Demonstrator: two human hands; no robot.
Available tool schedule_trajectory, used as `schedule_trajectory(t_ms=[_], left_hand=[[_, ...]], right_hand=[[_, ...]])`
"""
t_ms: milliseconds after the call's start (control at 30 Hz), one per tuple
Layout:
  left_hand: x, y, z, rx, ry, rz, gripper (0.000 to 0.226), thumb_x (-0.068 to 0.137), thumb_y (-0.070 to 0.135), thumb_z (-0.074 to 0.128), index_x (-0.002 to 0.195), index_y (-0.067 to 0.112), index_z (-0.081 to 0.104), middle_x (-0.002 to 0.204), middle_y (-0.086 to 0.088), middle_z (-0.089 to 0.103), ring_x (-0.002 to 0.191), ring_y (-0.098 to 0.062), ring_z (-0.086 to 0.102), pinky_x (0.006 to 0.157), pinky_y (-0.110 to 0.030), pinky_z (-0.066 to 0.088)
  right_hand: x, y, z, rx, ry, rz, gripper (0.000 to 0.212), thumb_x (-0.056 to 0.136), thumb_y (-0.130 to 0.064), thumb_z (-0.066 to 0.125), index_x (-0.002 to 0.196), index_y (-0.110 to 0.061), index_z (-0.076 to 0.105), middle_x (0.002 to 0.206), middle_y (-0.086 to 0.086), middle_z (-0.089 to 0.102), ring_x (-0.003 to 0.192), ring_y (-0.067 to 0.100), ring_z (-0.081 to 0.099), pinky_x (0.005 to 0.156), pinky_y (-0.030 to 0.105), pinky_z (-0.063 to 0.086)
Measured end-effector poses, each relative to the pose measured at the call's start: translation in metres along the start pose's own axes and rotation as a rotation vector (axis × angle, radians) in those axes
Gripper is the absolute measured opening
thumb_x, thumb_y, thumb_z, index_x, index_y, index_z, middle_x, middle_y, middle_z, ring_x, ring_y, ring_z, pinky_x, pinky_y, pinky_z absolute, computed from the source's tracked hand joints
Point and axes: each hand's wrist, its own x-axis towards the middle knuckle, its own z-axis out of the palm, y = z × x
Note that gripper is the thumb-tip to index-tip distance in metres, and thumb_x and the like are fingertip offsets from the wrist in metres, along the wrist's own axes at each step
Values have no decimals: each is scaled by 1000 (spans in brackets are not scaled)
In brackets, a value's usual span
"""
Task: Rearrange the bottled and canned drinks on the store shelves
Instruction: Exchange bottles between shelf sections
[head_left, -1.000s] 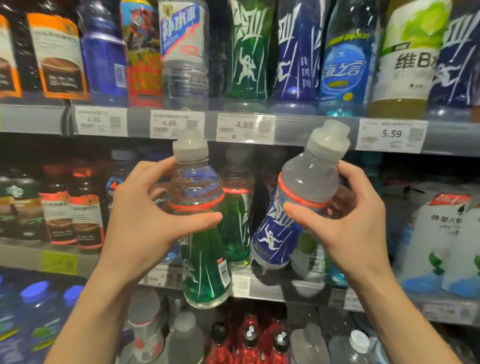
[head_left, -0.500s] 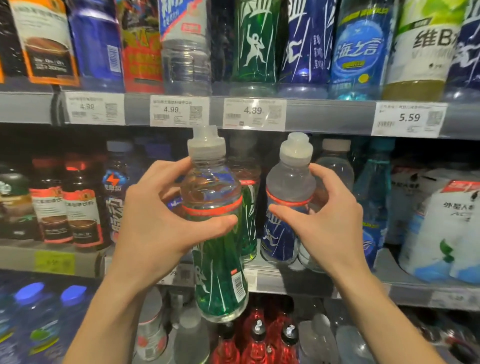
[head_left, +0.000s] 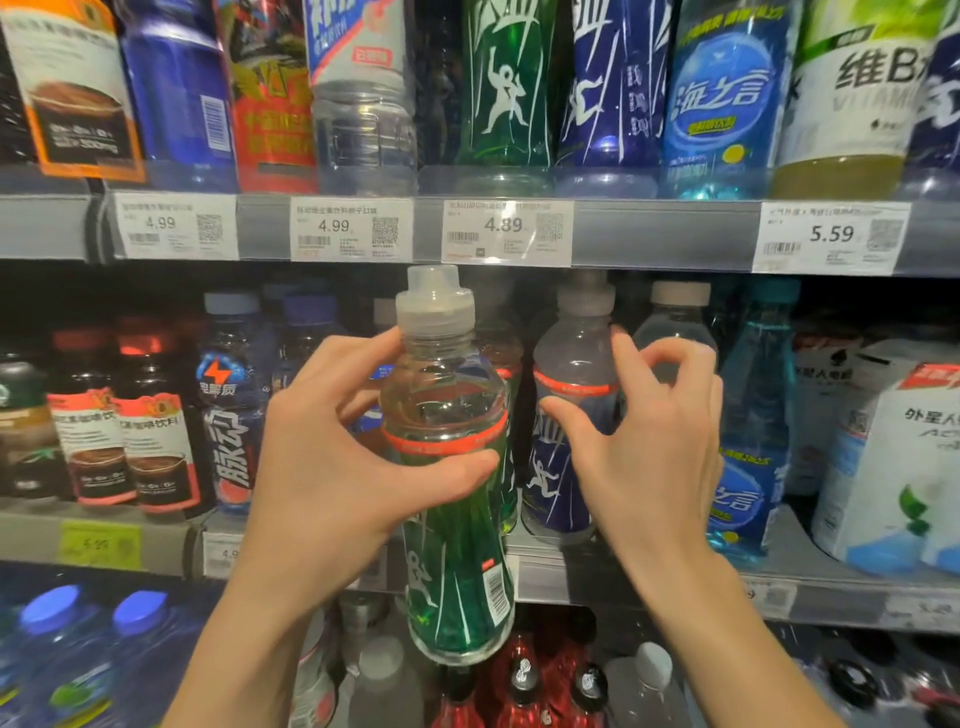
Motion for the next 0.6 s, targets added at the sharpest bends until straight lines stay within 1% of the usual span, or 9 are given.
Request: schedule_trajectory(t_ms=[67, 133, 200, 233, 300, 400, 500, 567, 600], left_hand=[[0, 2, 2, -1, 1, 8, 68, 50, 42, 88, 114, 46, 67, 108, 7, 66, 100, -6, 70, 84, -19, 56], [0, 3, 3, -6, -7, 13, 67, 51, 40, 88, 114, 47, 67, 108, 6, 66, 101, -9, 71, 85, -24, 58], [-1, 5, 5, -13, -16, 9, 67, 51, 39, 89, 114, 47, 68, 109, 6, 66, 102, -11, 71, 86, -30, 60], [-1, 6, 6, -13, -20, 7, 67, 52, 39, 89, 115, 46, 68, 109, 6, 66, 102, -11, 71, 85, -31, 60], [-2, 7, 8, -6, -24, 10, 66, 52, 39, 89, 114, 44, 68, 109, 6, 66, 102, -10, 70, 85, -31, 60], [-2, 10, 10, -6, -24, 14, 64, 52, 38, 88, 112, 45, 68, 109, 4, 66, 101, -10, 71, 85, -30, 60], [-2, 11, 12, -3, -22, 16, 63, 52, 38, 88, 110, 47, 68, 107, 3, 66, 100, -9, 71, 85, -27, 59], [-2, 12, 13, 4, -20, 16, 63, 52, 38, 88, 111, 47, 67, 108, 4, 67, 100, -8, 71, 84, -24, 58], [-2, 13, 14, 8, -17, 14, 65, 52, 36, 90, 112, 45, 67, 108, 4, 67, 100, -8, 71, 84, -23, 58]], right_hand=[[1, 0, 1, -19, -46, 22, 65, 80, -44, 81, 133, -13, 60, 108, 7, 50, 95, 30, 55, 59, 31, 37], [2, -4, -2, -65, -105, 26, 65, 85, -47, 75, 138, -15, 55, 100, 5, 54, 88, 32, 58, 57, 32, 36], [4, -9, -5, -133, -211, 70, 67, 91, -55, 64, 148, -24, 42, 97, 5, 64, 92, 37, 62, 60, 34, 35], [5, -10, -6, -154, -273, 97, 67, 94, -58, 58, 150, -29, 36, 97, 6, 68, 95, 38, 63, 62, 36, 35], [6, -10, -8, -157, -354, 124, 60, 96, -59, 51, 146, -31, 35, 98, 10, 70, 96, 40, 63, 63, 38, 35], [9, -7, -10, -97, -387, 141, 48, 98, -56, 50, 136, -28, 38, 94, 11, 69, 94, 42, 62, 64, 41, 42], [9, -2, -8, -80, -418, 127, 49, 99, -54, 49, 138, -28, 35, 89, 8, 69, 91, 40, 63, 61, 40, 41], [9, 0, -7, -61, -380, 107, 54, 97, -51, 55, 142, -30, 34, 85, 4, 69, 89, 38, 63, 61, 38, 39], [8, 0, -8, -12, -325, 95, 55, 96, -47, 59, 143, -31, 37, 77, 0, 67, 83, 35, 63, 60, 38, 40]])
